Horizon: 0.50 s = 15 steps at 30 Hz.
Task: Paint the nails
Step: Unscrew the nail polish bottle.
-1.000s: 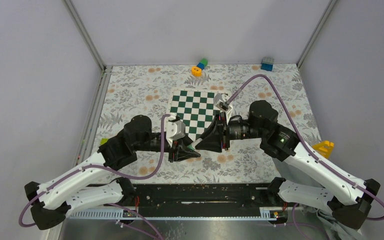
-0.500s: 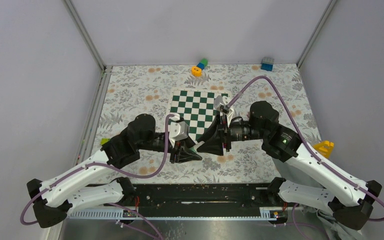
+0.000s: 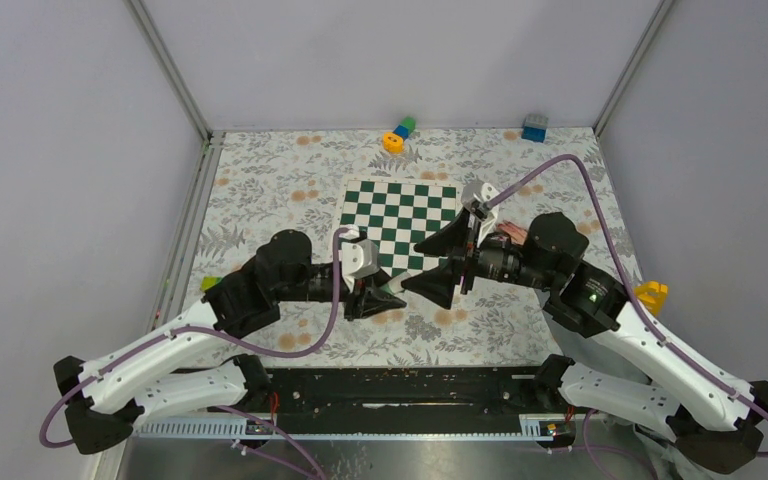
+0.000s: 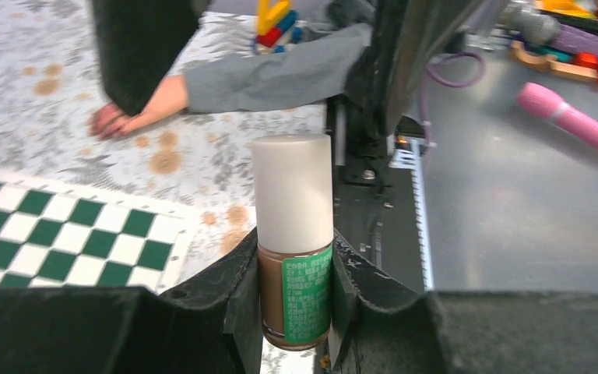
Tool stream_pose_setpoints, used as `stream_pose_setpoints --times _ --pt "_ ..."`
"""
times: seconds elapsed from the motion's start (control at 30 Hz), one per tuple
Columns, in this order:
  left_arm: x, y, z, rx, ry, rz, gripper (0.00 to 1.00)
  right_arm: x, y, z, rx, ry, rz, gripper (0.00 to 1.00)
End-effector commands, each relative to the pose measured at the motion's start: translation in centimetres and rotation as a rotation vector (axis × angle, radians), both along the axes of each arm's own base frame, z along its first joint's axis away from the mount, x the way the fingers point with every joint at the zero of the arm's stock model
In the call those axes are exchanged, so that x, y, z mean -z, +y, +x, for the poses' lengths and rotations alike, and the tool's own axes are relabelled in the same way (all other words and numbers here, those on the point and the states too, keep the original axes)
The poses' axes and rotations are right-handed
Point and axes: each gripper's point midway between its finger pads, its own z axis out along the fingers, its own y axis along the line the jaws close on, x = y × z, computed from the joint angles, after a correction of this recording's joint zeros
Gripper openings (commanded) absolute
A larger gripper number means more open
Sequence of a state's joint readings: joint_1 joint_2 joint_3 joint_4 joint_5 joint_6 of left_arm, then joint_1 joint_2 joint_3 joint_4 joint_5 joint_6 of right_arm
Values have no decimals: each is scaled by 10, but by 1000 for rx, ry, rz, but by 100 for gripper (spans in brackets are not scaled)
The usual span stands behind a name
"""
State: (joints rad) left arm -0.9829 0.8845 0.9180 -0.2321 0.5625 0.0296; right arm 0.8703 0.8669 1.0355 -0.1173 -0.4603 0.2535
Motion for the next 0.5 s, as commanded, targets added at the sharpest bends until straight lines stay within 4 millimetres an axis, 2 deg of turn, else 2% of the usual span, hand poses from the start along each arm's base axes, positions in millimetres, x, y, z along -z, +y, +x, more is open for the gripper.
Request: stream_pose_setpoints --times 0.0,0.13,0.23,0.47 --pt "-22 10 46 -263 -110 -46 0 -6 -11 32 211 29 36 90" --pt "-14 27 83 -482 -154 4 0 -2 -24 57 386 136 61 89" --pt "-7 43 107 -637 -184 58 0 3 -20 60 401 200 68 79" --pt "-3 49 116 -695 -196 84 0 9 7 63 344 356 74 66"
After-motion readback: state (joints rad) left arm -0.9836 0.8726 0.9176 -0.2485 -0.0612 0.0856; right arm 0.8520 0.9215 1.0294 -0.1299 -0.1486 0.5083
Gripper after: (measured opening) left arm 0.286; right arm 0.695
